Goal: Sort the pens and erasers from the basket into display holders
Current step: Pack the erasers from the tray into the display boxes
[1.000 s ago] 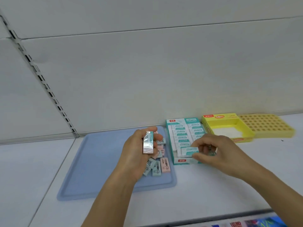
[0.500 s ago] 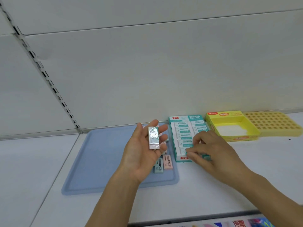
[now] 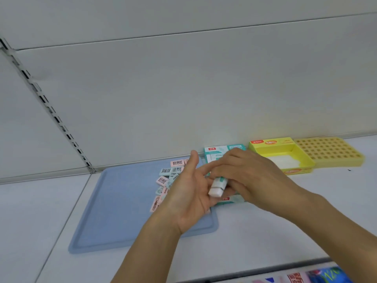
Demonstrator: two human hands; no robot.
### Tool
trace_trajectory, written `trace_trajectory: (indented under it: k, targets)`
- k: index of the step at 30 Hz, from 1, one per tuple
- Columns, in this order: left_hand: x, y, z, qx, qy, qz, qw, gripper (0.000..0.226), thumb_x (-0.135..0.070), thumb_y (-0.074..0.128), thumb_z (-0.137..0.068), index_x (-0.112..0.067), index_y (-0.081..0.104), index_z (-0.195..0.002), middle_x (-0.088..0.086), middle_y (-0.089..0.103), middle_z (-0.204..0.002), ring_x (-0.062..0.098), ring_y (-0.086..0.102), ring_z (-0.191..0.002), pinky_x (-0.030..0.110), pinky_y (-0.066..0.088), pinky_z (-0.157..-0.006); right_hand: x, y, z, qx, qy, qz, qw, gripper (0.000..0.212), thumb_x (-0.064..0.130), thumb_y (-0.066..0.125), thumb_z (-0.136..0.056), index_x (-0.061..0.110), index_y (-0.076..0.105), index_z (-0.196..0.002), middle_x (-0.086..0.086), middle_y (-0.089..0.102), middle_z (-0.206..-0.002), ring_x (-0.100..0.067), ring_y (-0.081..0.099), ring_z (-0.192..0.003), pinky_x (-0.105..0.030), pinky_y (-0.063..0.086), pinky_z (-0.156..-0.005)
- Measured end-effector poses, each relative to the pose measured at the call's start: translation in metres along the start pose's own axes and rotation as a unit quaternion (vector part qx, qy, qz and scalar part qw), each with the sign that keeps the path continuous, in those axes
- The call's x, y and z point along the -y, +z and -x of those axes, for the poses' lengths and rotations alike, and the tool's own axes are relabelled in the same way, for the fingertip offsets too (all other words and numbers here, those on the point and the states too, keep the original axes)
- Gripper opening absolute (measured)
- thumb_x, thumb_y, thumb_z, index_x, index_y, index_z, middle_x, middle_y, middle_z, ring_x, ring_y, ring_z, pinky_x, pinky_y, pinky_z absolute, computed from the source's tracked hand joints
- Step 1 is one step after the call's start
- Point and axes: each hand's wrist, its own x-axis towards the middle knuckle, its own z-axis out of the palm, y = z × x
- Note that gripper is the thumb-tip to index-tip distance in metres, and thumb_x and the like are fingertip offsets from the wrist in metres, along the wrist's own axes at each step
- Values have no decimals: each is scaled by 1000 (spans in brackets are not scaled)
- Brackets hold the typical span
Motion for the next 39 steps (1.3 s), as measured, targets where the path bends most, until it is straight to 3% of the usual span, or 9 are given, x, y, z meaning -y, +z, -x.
trace_trajectory:
  k: [3,9,12,18,21,25,30,35,39]
  targets:
    - [4,1,2,-67,66,-245,965,42,-57,36,-97,-34,55,-127,-7,66,-125,7,63,-111,32,48,-101,-14,-9,25,-47,79,15,996,27,27,45,-87,20,69,-97,3,68,-87,-23,63,-81,-38,55,-52]
    - [35,-26,-6,-12,186,-699,690,49,-45,34,-102,-33,32,-149,-20,23,-156,-5,9,-144,27,7,-121,-26,8,67,7,134,92,987,24,19,66,-86,18,65,-110,2,55,-87,-20,53,-77,-35,48,-39]
    - [41,-32,-12,9,191,-764,617,56,-52,18,-99,-33,24,-152,-21,13,-159,-7,-4,-143,21,-9,-116,-26,16,76,12,143,67,987,49,1,79,-71,17,62,-114,-2,54,-91,-19,47,-80,-34,46,-35]
    - [40,-31,-13,11,200,-789,581,69,-54,4,-90,-33,19,-153,-19,9,-160,1,0,-147,22,-12,-115,-24,20,82,-66,145,53,986,36,-1,81,-70,14,68,-101,-3,61,-96,-20,49,-86,-35,48,-39]
    - [45,-36,-10,6,195,-825,531,61,-49,22,-95,-25,31,-151,-11,26,-158,7,18,-146,40,17,-119,-15,28,86,-80,136,89,984,13,14,63,-88,10,72,-97,-3,65,-98,-19,51,-91,-34,55,-49]
    - [53,-38,-8,-9,208,-857,472,64,-53,29,-94,-17,44,-145,-2,41,-151,14,40,-139,46,45,-103,1,30,95,-57,164,127,976,48,40,37,-98,10,73,-108,-3,70,-111,-19,54,-101,-33,50,-84]
    - [38,-15,-20,31,110,-846,521,88,-72,6,-87,-18,-11,-154,-4,-22,-159,9,-24,-145,38,-13,-120,-6,32,76,21,220,90,971,60,51,26,-100,10,58,-131,-5,57,-136,-18,46,-126,-35,32,-104]
    - [24,-14,-47,36,77,-839,538,124,-91,7,-61,-11,-14,-153,4,-20,-161,13,-24,-146,39,-11,-121,-16,38,63,176,253,75,948,76,57,5,-100,7,41,-145,-7,40,-151,-14,25,-142,-30,11,-112]
    - [25,-17,-47,40,87,-836,540,128,-94,14,-59,-11,-16,-152,4,-22,-160,15,-25,-145,39,-10,-121,-17,28,63,204,244,13,948,107,80,-31,-62,25,-8,-151,18,-15,-152,2,-15,-144,-22,-15,-115]
